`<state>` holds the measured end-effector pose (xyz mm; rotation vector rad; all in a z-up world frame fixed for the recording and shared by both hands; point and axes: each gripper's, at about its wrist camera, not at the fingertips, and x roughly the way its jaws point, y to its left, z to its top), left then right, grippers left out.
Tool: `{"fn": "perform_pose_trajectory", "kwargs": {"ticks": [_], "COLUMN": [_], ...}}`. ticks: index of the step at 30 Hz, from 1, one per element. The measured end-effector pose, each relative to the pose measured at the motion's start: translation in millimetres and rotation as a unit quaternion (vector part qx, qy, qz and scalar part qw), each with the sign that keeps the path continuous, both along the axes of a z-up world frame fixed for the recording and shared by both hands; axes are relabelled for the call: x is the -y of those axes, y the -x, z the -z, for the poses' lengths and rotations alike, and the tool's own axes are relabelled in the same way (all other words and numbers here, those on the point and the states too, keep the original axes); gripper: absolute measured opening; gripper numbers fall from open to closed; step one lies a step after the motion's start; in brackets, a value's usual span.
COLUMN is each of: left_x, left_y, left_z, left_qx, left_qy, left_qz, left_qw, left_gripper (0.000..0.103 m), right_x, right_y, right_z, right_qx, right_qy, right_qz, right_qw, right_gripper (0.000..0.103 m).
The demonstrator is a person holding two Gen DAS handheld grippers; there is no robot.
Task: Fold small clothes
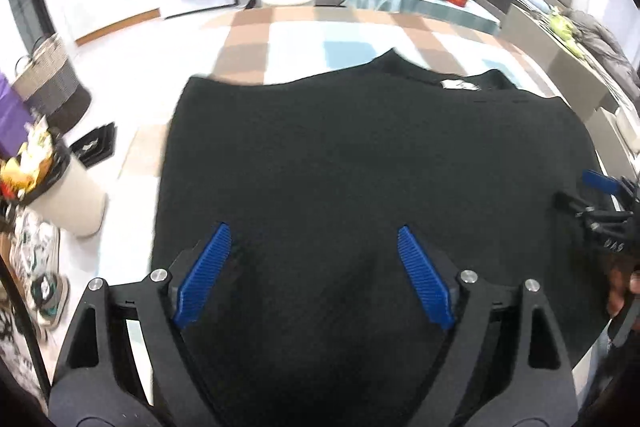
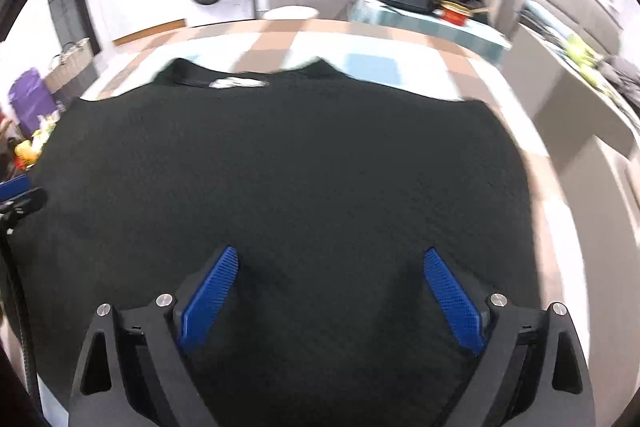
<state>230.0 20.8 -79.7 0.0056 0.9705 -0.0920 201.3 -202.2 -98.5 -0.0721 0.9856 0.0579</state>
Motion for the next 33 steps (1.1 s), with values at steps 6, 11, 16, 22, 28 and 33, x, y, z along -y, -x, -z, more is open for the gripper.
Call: {"fn": "perform_pose_trajectory", "kwargs": {"ticks": [6,11,16,22,28,33], "left_x": [42,28,-3,-2,40,34], "left_y": [-32,-35,-24,-33,-66,-70], "left_z": [20,22,17,7,18,25], "left_qx": [-0.019,-0.011,-0.007,0.009,-0.007,-0.008], "left_qy": [-0.016,-0.01,-0.023,-0.005,-0.007,-0.006], "left_qz": [0.055,0.038,0.01,0.013,0.055,0.058], "left_qw": [0.9982,0.9992,0.9997,0.9999,0.9984,0.9983], "left_gripper": [0.088,0.095,0.094,0.094,0.094,0.095], "right_x": [-46,-32,6,3,-46,-25], "right_y": [-30,-34,-30,-39,-61,-64], "right_z": [8,7,5,1,5,4], "right_qx": [-0.008,-0.006,-0.01,-0.011,-0.012,-0.012], "right_qy": [0.015,0.034,0.008,0.025,0.06,0.059], "right_qz": [-0.048,-0.042,-0.006,0.01,-0.05,-0.03], "right_qw": [0.999,0.999,1.0,1.0,0.997,0.998], "right_gripper": [0.096,0.097,0.099,0.099,0.099,0.1]}}
